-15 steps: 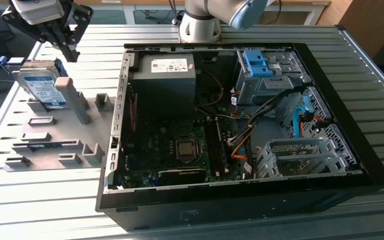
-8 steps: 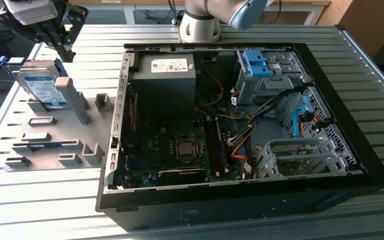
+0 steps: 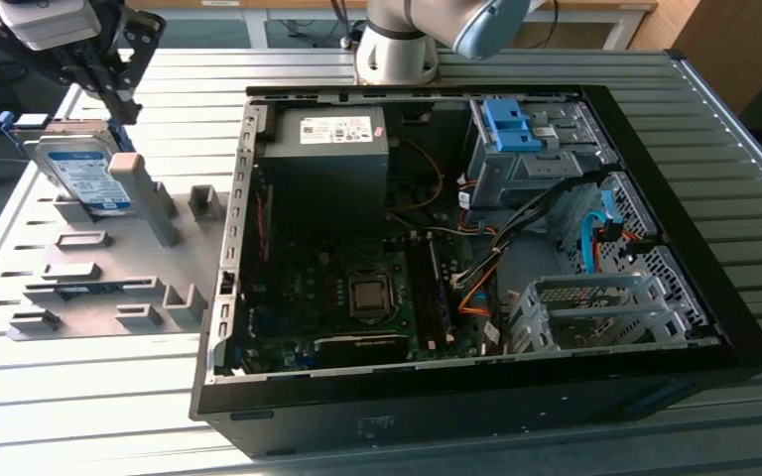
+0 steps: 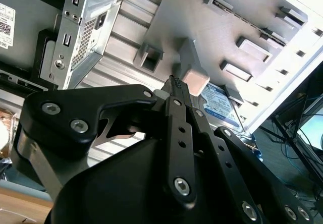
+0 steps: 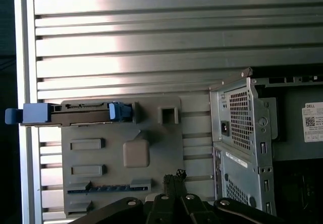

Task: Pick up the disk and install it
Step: 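Reach for the disk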

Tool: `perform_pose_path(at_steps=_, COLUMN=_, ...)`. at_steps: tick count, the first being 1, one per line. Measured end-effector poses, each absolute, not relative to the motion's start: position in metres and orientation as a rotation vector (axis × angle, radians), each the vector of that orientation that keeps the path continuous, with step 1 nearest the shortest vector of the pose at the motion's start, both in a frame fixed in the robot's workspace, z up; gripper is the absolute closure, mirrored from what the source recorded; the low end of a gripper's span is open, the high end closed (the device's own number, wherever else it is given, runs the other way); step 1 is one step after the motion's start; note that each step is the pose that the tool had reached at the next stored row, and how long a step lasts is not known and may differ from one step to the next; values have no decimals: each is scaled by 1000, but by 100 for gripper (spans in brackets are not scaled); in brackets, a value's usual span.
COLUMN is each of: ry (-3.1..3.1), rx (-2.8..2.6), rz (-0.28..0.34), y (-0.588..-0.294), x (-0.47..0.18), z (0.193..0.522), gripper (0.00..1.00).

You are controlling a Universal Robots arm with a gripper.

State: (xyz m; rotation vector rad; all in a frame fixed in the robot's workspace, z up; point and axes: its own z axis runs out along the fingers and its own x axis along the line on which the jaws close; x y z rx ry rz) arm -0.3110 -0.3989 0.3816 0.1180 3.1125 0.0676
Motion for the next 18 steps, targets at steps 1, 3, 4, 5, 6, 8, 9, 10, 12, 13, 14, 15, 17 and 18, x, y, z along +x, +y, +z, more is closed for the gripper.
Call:
perform_pose_path(at_steps=1, ry=3113, rx=118, rz=68, y=-399, x=-312, z=382, gripper=89)
perform_pose_path(at_steps=3, ry=3112, rx=118, rz=68, y=-399, x=-314, z=381, gripper=89)
perform_pose_path(at_steps=4, ry=3113, rx=118, rz=68, y=-399, x=-315, z=381, gripper=89)
perform_pose_path(at_steps=5, ry=3113, rx=118, rz=68, y=-399, x=-315, z=381, gripper=89)
perform_pose_path(at_steps=6, ry=3113, rx=118, rz=68, y=-399, x=-316, z=381, gripper=89)
perform_pose_path(at_steps=8, ry=3113, rx=118, rz=68, y=-399, x=-318, z=381, gripper=89)
perform_pose_path(at_steps=9, ry=3112, rx=118, rz=68, y=-399, x=-318, z=381, gripper=89)
perform_pose_path(at_steps=10, ry=3113, rx=118, rz=68, y=-399, x=-319, z=381, gripper=89)
perform_pose_path(at_steps=12, ry=3113, rx=118, rz=68, y=-399, x=-321, z=381, gripper=89)
perform_pose_path(at_steps=13, ry=3112, rx=118, rz=68, y=-399, x=-323, z=381, gripper=89)
perform_pose_path(at_steps=14, ry=3112, rx=118, rz=68, y=-399, x=-324, z=381, gripper=89)
perform_pose_path(at_steps=15, ry=3112, rx=118, rz=68, y=-398, x=-325, z=381, gripper=89)
perform_pose_path(at_steps=17, ry=3112, rx=118, rz=68, y=-396, x=-327, z=381, gripper=89)
perform_pose_path(at_steps=18, ry=3112, rx=118, rz=68, y=-395, x=-328, z=381, gripper=89)
